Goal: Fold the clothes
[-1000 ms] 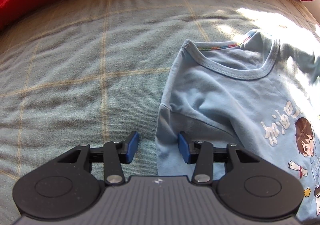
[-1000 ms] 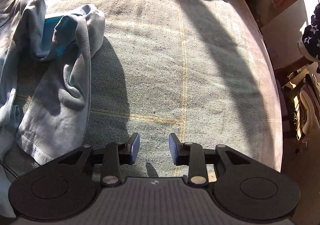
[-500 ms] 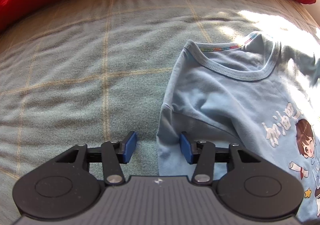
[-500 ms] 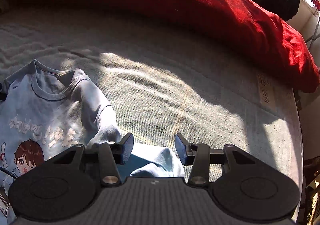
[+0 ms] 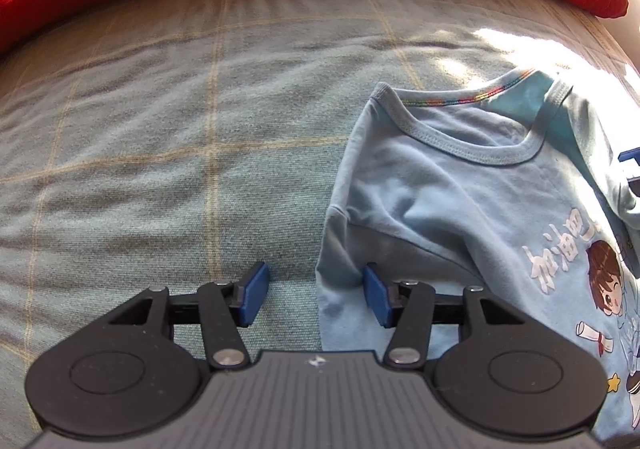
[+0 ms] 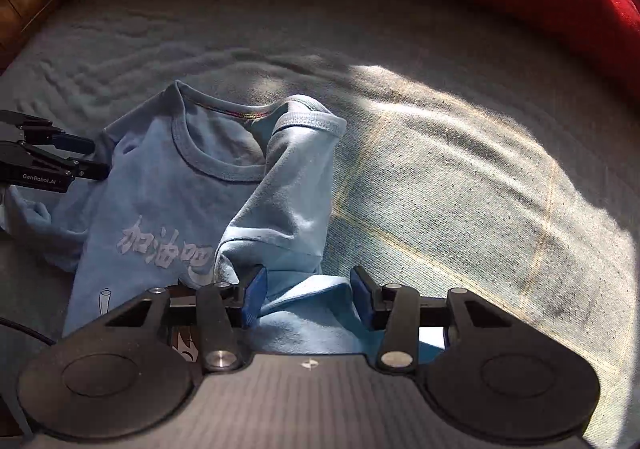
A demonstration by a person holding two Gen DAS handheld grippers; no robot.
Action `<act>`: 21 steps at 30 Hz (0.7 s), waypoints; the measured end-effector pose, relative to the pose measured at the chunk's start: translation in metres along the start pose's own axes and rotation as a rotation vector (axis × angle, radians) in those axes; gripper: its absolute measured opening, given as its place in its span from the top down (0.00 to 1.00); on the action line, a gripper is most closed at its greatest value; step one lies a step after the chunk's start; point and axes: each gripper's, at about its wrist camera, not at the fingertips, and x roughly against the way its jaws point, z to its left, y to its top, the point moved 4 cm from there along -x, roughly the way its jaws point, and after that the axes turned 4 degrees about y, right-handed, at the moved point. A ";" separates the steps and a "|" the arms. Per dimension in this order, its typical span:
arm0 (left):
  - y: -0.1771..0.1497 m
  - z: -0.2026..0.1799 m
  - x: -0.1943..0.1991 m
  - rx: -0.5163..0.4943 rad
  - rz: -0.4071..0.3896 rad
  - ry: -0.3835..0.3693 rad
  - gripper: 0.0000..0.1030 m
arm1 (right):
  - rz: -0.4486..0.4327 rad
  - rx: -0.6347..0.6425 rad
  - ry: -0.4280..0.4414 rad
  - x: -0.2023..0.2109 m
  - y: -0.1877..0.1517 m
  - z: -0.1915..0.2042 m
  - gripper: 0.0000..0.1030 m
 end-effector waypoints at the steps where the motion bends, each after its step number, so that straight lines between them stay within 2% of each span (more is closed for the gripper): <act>1: 0.000 0.000 0.000 0.000 -0.001 -0.002 0.48 | 0.014 0.015 0.009 -0.005 -0.002 0.007 0.49; 4: -0.001 0.001 0.000 0.000 -0.004 -0.007 0.46 | 0.033 0.044 0.001 -0.017 -0.008 0.016 0.42; 6: -0.002 0.002 0.000 -0.001 -0.008 -0.009 0.44 | 0.030 0.034 0.006 -0.023 -0.009 0.014 0.30; 10: -0.003 0.003 0.000 0.003 -0.016 -0.015 0.42 | 0.031 0.024 0.008 -0.032 -0.011 0.015 0.17; 12: -0.004 0.004 0.000 0.004 -0.020 -0.018 0.41 | 0.039 0.028 0.011 -0.037 -0.012 0.017 0.00; 21: -0.010 0.011 0.002 0.010 -0.037 -0.044 0.39 | 0.088 0.025 -0.001 -0.045 -0.010 0.022 0.00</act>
